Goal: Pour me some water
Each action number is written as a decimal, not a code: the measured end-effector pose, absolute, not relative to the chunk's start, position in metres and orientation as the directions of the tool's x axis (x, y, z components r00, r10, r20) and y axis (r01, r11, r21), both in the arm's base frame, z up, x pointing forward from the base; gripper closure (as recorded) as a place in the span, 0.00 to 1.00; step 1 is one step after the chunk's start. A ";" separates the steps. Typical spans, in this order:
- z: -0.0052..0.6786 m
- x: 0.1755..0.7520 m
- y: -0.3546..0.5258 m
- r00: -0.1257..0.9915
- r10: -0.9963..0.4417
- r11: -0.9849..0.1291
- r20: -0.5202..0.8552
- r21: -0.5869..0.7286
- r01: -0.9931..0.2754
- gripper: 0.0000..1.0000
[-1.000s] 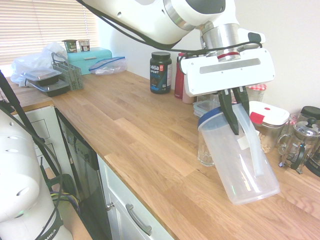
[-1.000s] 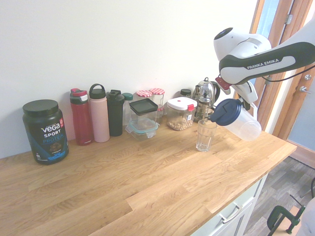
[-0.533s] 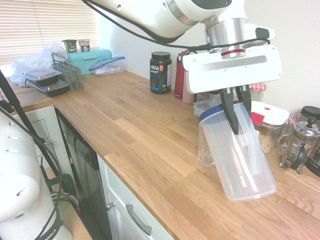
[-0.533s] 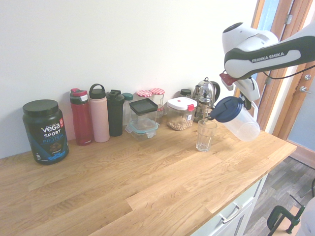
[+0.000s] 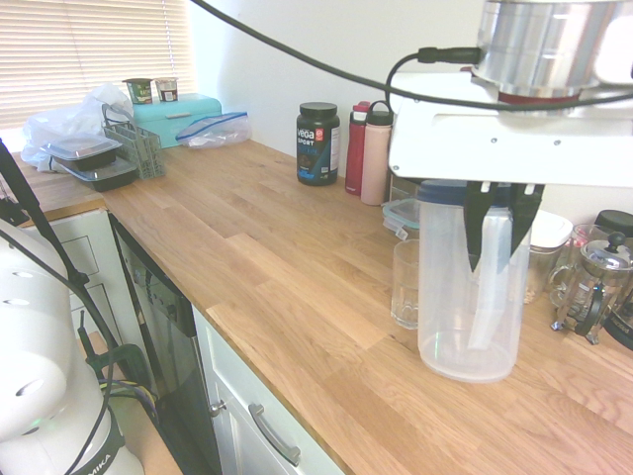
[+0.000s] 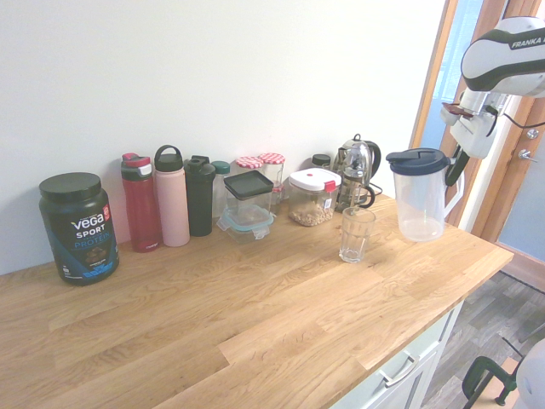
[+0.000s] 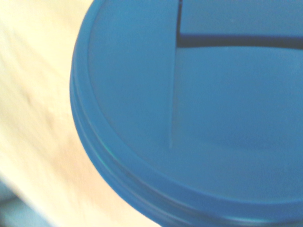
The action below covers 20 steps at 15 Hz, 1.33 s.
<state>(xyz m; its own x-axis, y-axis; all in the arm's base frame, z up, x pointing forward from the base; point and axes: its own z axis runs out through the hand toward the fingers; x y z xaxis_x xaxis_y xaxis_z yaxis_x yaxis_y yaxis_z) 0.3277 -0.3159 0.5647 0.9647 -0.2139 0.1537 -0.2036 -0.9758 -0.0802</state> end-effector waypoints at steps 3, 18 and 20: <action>0.548 0.337 -0.327 0.934 -0.274 -0.941 0.230 -0.263 -0.212 1.00; 0.540 0.243 -0.289 0.824 -0.470 -0.877 0.315 -0.272 -0.396 1.00; 0.529 0.224 -0.253 0.773 -0.566 -0.821 0.287 -0.285 -0.495 1.00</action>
